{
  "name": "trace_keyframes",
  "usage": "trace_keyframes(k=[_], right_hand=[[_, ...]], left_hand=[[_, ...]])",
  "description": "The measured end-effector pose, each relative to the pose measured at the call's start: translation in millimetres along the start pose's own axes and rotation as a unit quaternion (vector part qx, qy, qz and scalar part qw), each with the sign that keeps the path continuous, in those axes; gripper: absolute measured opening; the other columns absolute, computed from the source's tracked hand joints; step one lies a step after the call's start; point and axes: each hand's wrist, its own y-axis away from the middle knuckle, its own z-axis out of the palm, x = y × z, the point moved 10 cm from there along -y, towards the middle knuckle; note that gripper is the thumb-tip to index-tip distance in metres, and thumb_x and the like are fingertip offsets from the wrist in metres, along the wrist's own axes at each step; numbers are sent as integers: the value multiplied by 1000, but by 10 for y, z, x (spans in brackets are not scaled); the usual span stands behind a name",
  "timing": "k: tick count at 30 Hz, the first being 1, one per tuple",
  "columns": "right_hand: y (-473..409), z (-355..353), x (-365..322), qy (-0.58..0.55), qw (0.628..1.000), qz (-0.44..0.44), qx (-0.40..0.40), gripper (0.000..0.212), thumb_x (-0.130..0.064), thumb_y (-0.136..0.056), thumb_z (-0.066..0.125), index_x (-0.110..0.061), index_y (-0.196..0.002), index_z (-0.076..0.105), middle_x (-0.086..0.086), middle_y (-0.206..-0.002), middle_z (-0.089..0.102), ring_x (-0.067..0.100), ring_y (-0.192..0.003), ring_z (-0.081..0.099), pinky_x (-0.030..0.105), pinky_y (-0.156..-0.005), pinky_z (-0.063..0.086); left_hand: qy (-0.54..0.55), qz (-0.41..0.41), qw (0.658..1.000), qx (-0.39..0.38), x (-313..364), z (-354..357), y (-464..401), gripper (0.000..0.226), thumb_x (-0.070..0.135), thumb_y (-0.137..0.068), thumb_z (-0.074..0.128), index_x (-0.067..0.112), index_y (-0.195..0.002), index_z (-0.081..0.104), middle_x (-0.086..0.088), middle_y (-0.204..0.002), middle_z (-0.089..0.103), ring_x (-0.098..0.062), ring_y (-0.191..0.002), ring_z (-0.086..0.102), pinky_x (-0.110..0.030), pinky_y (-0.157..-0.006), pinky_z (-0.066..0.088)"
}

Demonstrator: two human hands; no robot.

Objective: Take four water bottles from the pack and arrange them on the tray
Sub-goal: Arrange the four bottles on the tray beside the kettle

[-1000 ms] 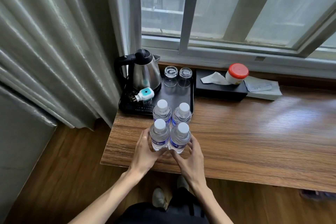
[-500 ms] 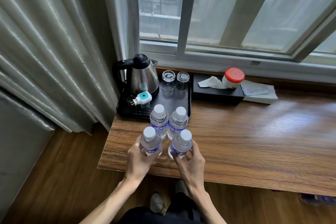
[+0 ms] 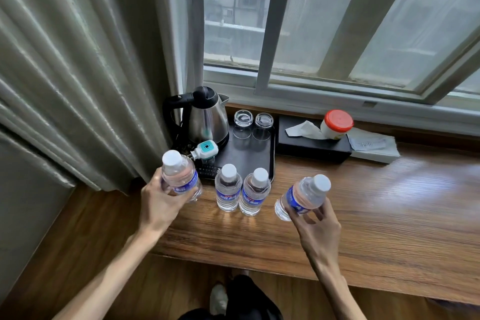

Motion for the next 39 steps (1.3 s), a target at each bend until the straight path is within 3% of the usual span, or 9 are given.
trace_keyframes(k=[4,9,15,18,21,24,30,33,39], right_hand=[[-392,147,-163,4,1000,-9,-19,61,-24,-71,89,-19,-125,62,-15,-111,71,-3,-106,65,33,-92,58],[-797,389,-273,4,999,-12,-38,58,-21,-70,90,-19,-122,64,-11,-108,73,3,-104,67,35,-89,59],[-1146,652,-327,13,997,-15,-70,55,-19,-71,89,-19,-119,63,-11,-107,73,-2,-101,67,28,-88,59],[-1300,750,-342,18,997,-22,-78,56,-20,-71,89,-17,-120,63,-8,-108,74,-1,-99,69,26,-87,59],[-1408,846,-386,37,995,-39,-89,61,-28,-71,88,-19,-125,60,-9,-112,72,-1,-101,68,21,-86,57],[-1542,947,-331,35,993,-34,-103,64,-27,-72,88,-19,-128,57,-11,-116,70,-1,-104,66,16,-84,55],[-1767,1176,-179,52,992,-28,-108,64,-30,-71,88,-21,-125,56,-9,-117,70,-4,-103,64,33,-90,58],[-1837,1278,-139,60,991,-29,-112,63,-30,-72,88,-19,-125,56,-10,-114,70,-18,-95,60,28,-86,57],[-1932,1445,-31,59,992,-17,-115,65,-27,-70,89,-14,-124,56,-11,-109,67,-25,-88,58,4,-78,47]], left_hand=[[7,21,1000,-8,259,105,-360,69,18,-60,93,20,-121,59,7,-108,71,3,-94,70,-27,-92,58],[0,37,999,-27,459,366,-752,65,13,-58,95,12,-116,64,0,-104,75,-11,-96,73,-35,-90,59],[-11,54,995,-82,735,878,-1057,58,19,-57,95,16,-107,65,14,-93,74,6,-83,70,-18,-77,57],[-1,55,992,-118,823,1183,-1145,59,17,-57,95,19,-107,64,15,-95,73,8,-86,69,-13,-81,54],[19,47,988,-148,808,1435,-1201,64,16,-58,95,19,-113,62,14,-102,71,4,-98,68,-21,-94,54],[10,45,986,-158,747,1641,-1265,69,23,-57,96,17,-116,62,10,-106,72,-2,-102,69,-31,-96,56],[5,21,990,-139,531,1796,-1382,82,42,-51,96,17,-120,60,4,-106,75,-7,-98,71,-40,-88,59],[-6,16,991,-133,431,1820,-1433,85,46,-49,95,17,-120,59,4,-106,74,-7,-97,71,-39,-86,60],[-37,4,990,-134,298,1898,-1565,77,40,-49,96,16,-113,59,3,-103,73,-12,-94,70,-33,-83,57]])
